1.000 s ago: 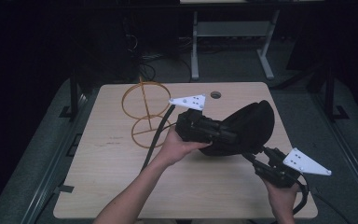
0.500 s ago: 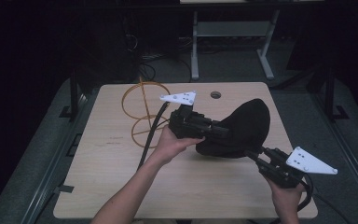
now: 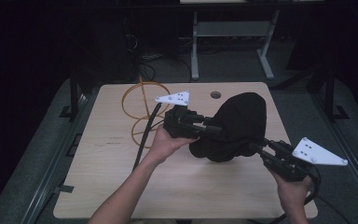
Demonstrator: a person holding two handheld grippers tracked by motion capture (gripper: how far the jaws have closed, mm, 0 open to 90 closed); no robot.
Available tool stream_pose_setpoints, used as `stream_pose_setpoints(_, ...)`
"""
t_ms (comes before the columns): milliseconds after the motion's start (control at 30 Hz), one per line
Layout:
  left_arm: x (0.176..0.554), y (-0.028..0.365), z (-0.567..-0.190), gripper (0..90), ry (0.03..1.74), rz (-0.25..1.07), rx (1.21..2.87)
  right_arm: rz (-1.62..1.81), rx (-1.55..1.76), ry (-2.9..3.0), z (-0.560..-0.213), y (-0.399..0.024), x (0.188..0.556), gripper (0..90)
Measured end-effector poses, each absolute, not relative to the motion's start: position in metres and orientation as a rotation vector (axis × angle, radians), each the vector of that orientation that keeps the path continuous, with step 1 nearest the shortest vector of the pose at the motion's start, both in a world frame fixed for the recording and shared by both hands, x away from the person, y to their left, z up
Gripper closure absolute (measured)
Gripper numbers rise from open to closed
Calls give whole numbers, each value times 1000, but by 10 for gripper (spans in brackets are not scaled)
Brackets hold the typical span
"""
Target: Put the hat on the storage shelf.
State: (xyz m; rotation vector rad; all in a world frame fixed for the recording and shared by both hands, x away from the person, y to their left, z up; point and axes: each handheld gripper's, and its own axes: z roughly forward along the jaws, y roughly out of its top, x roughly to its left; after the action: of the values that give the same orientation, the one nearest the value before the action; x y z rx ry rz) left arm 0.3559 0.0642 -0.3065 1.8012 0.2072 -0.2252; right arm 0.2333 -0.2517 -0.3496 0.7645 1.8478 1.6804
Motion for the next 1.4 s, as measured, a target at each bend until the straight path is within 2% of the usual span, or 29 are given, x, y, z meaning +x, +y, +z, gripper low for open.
stream_pose_setpoints(300,355,75,-310,456,253,-129,1833,1657,802,1871,-347,-256,237,721)
stream_pose_setpoints(600,349,90,-310,417,285,-49,1879,1624,829,1882,-331,-276,245,721)
stream_pose_setpoints(767,339,101,-311,394,292,39,1954,1591,833,1905,-320,-280,256,720)
stream_pose_setpoints(1400,320,147,-342,336,378,143,2049,1594,810,1951,-288,-277,287,720)
